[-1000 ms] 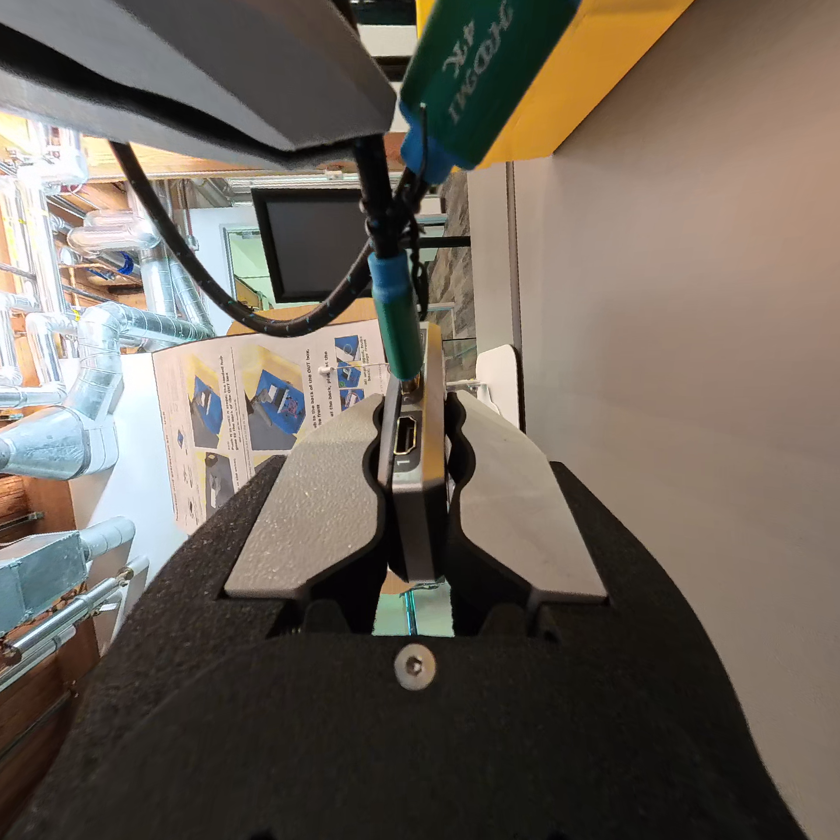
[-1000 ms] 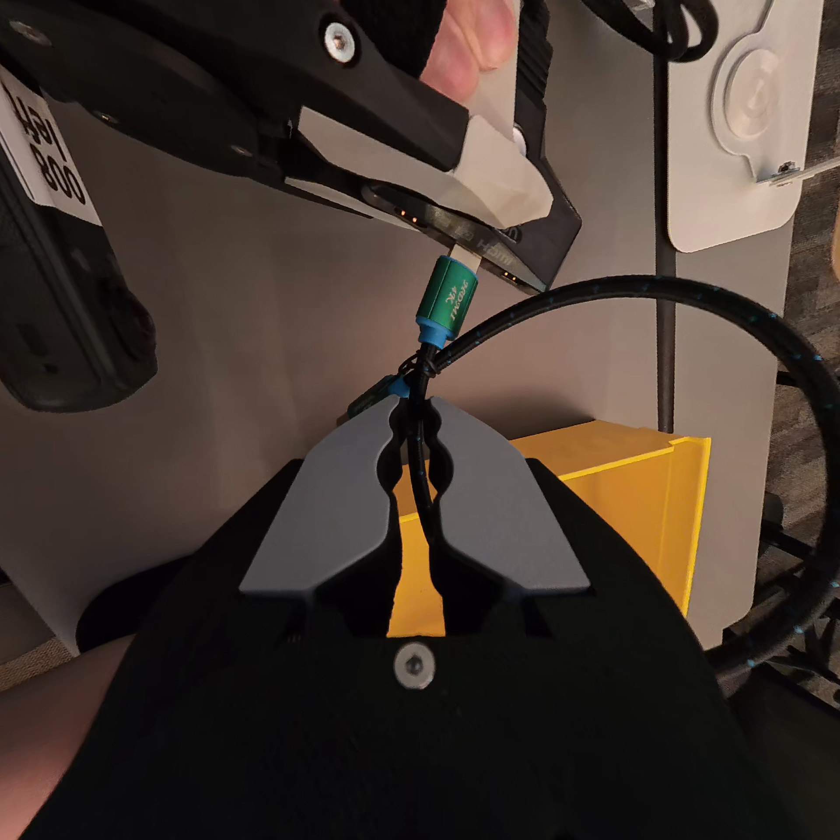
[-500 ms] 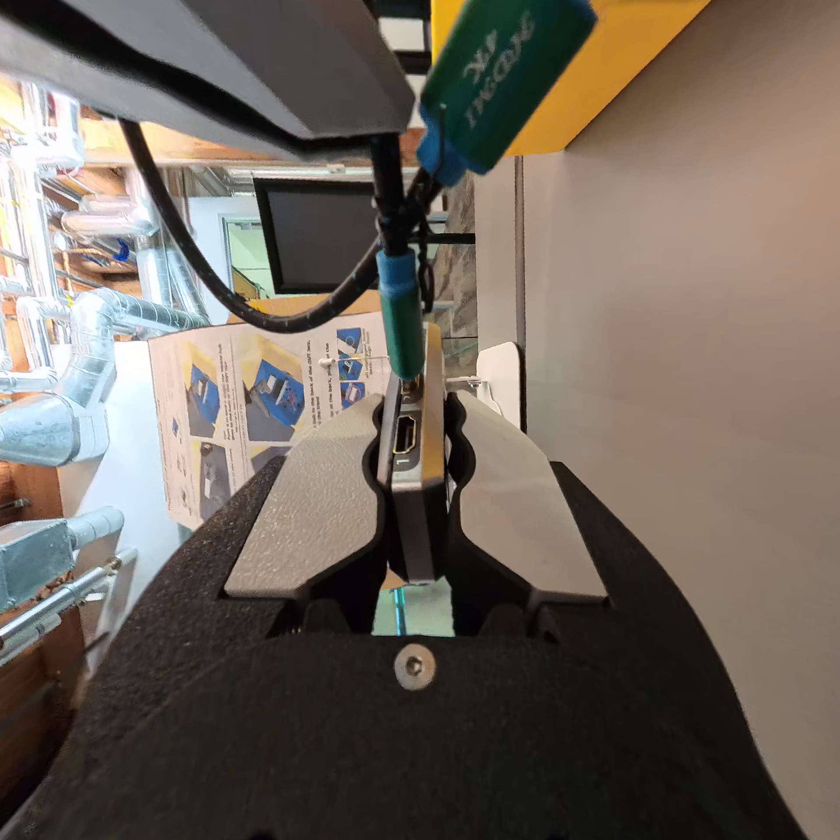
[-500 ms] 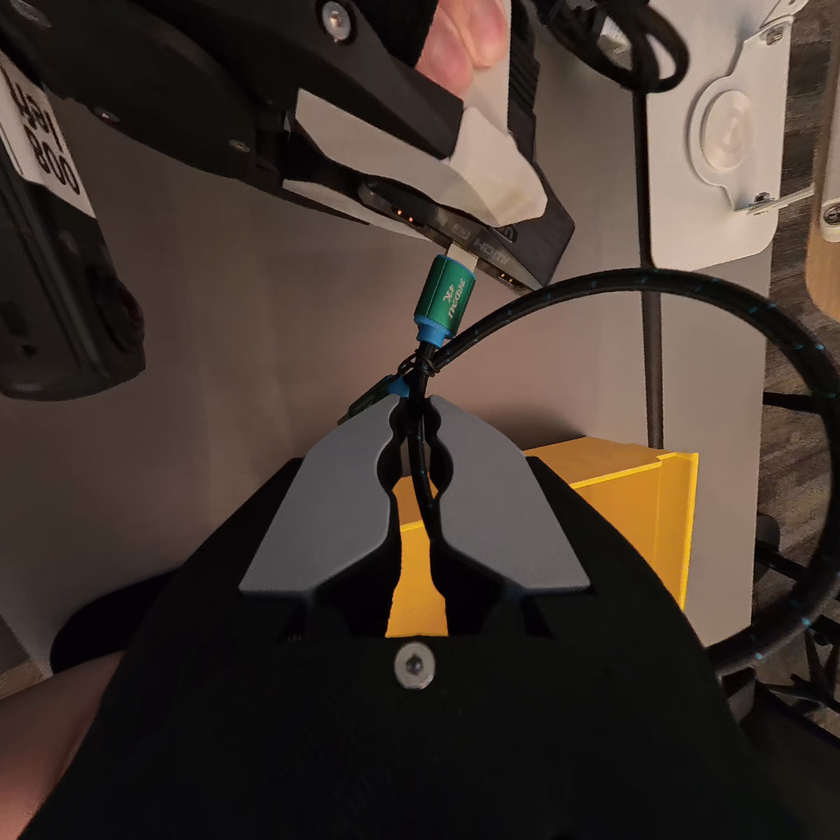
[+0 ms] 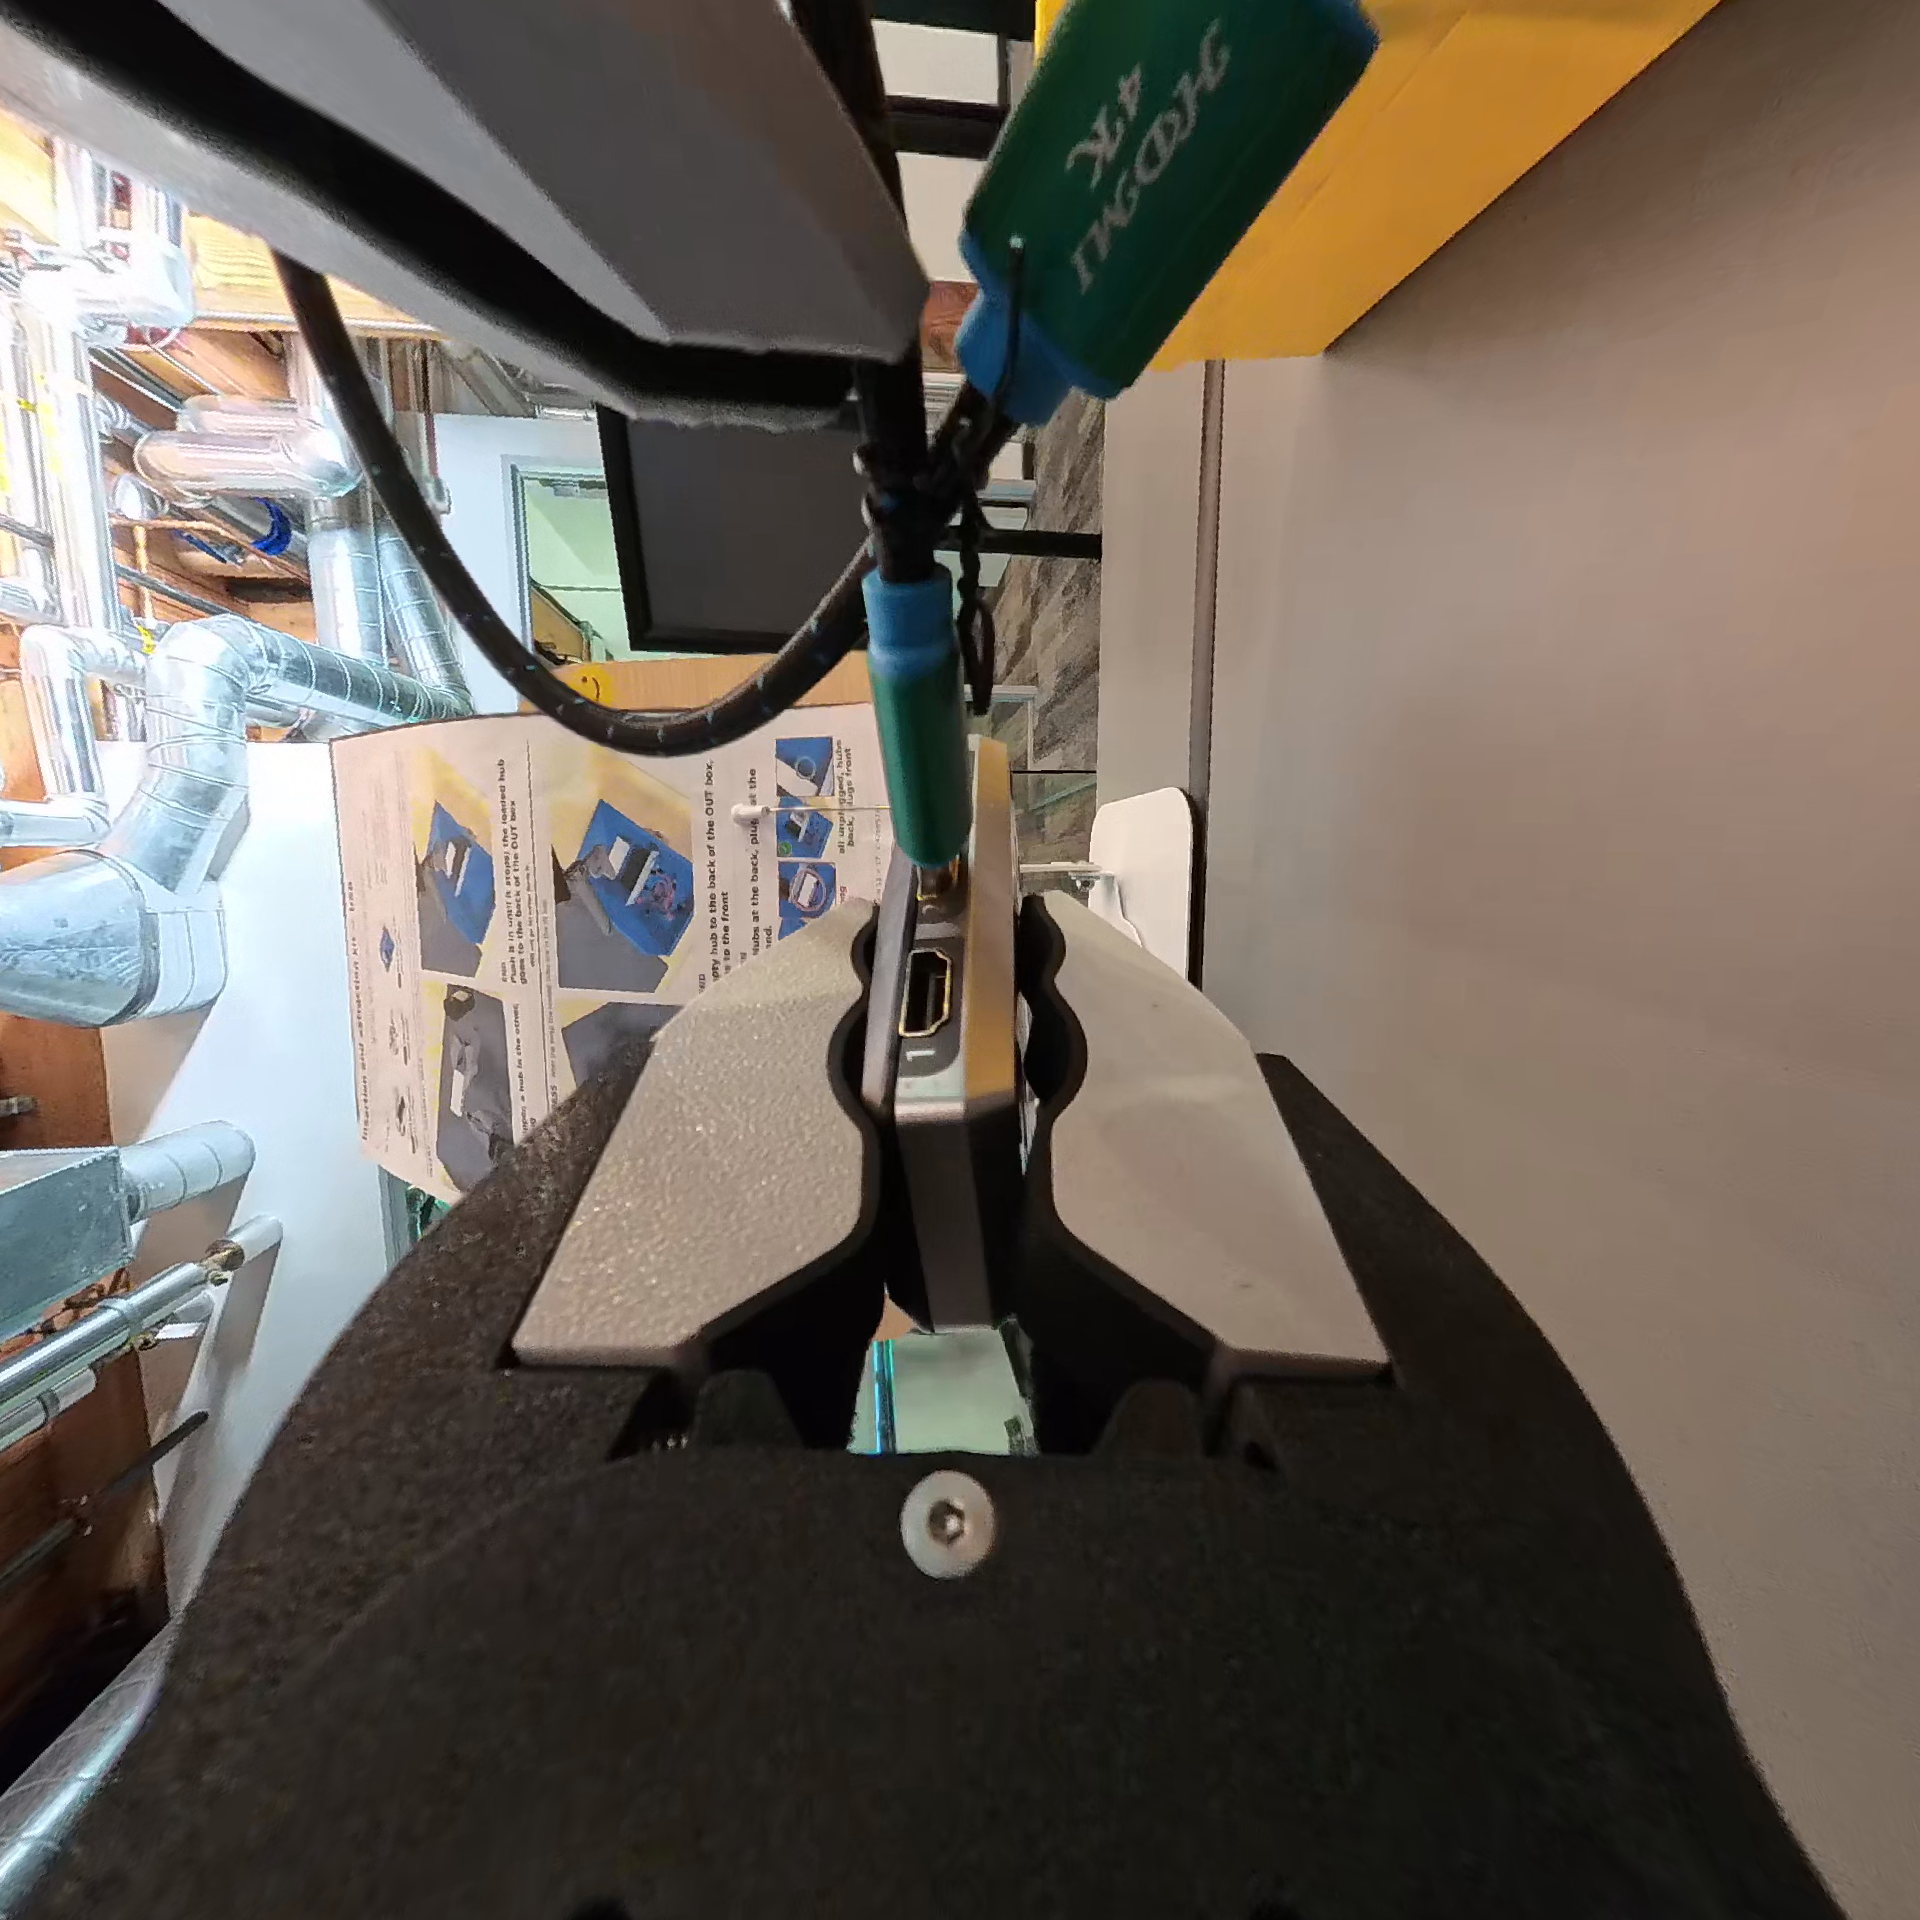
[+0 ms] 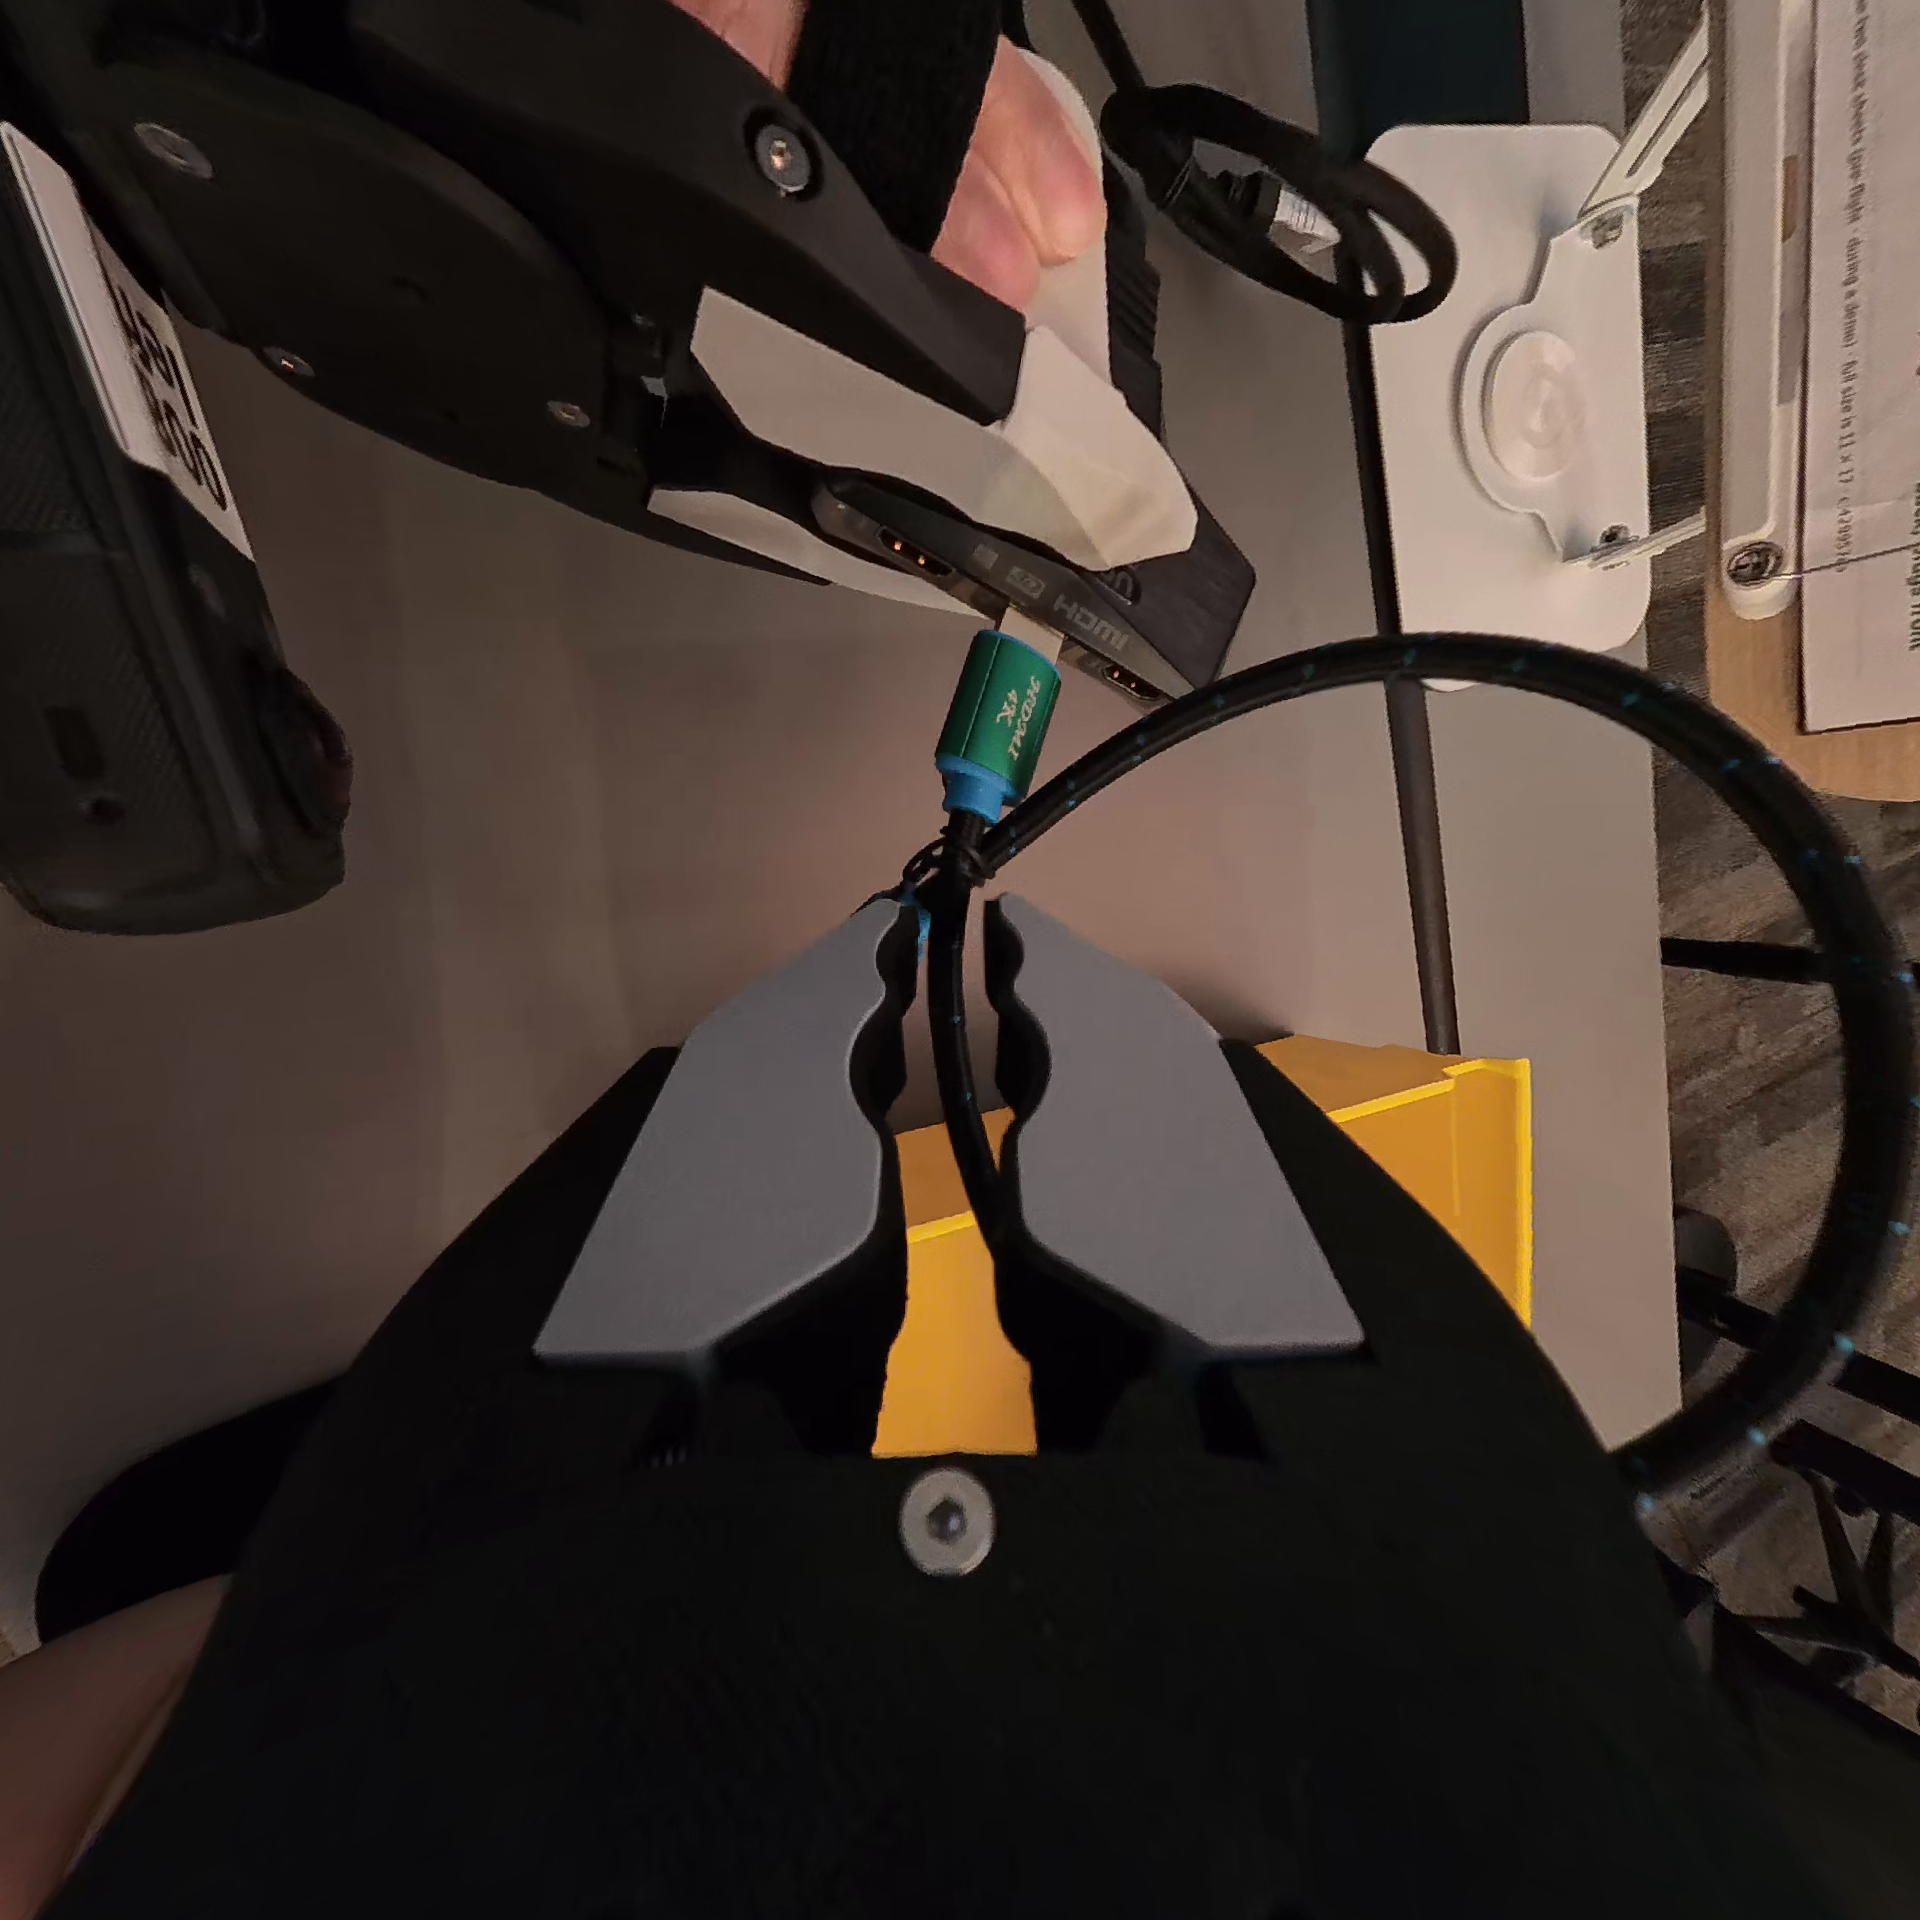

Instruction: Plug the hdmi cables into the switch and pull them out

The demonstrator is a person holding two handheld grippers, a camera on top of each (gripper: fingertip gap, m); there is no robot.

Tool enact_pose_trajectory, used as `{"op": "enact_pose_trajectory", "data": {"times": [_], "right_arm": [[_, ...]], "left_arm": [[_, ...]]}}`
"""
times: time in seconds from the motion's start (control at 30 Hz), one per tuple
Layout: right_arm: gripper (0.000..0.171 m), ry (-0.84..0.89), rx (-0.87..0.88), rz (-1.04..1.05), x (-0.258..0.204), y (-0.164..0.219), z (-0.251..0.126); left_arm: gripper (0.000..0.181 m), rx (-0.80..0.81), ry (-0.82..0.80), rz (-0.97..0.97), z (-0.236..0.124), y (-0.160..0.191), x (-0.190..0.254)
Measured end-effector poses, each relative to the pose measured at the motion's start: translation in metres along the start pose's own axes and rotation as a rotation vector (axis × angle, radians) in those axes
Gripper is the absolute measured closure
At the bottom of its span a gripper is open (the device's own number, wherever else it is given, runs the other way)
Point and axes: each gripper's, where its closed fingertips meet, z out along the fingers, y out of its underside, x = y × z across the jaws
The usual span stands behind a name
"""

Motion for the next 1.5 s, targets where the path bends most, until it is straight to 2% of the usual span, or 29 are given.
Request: {"op": "enact_pose_trajectory", "data": {"times": [0.2, 0.27, 0.33, 0.43, 0.67, 0.83, 1.2, 1.5], "right_arm": [[0.155, 0.052, 0.122, -0.007, 0.006, -0.02, -0.013], [0.154, 0.037, 0.206, 0.037, 0.007, -0.03, -0.02], [0.146, -0.007, 0.238, 0.118, 0.007, -0.033, -0.02], [0.137, 0.025, 0.189, 0.23, 0.023, -0.024, -0.009], [0.135, -0.063, 0.128, 0.287, 0.015, -0.019, 0.01], [0.139, -0.082, 0.091, 0.305, 0.014, -0.015, 0.02], [0.148, -0.167, 0.058, 0.301, 0.001, -0.013, 0.013], [0.149, -0.153, 0.037, 0.275, 0.001, -0.013, 0.018]], "left_arm": [[0.157, -0.013, -0.015, -0.029, 0.001, 0.004, -0.004], [0.157, -0.023, -0.028, -0.037, 0.002, 0.005, -0.005], [0.157, -0.032, -0.043, -0.043, 0.002, 0.006, -0.007], [0.157, -0.043, -0.059, -0.037, 0.002, 0.005, -0.009], [0.157, -0.049, -0.077, -0.006, 0.003, 0.0, -0.008], [0.157, -0.036, -0.093, 0.002, 0.001, -0.005, -0.009], [0.157, 0.035, -0.106, 0.04, -0.006, -0.018, -0.008], [0.158, -0.008, -0.09, 0.048, -0.004, -0.015, -0.005]]}}
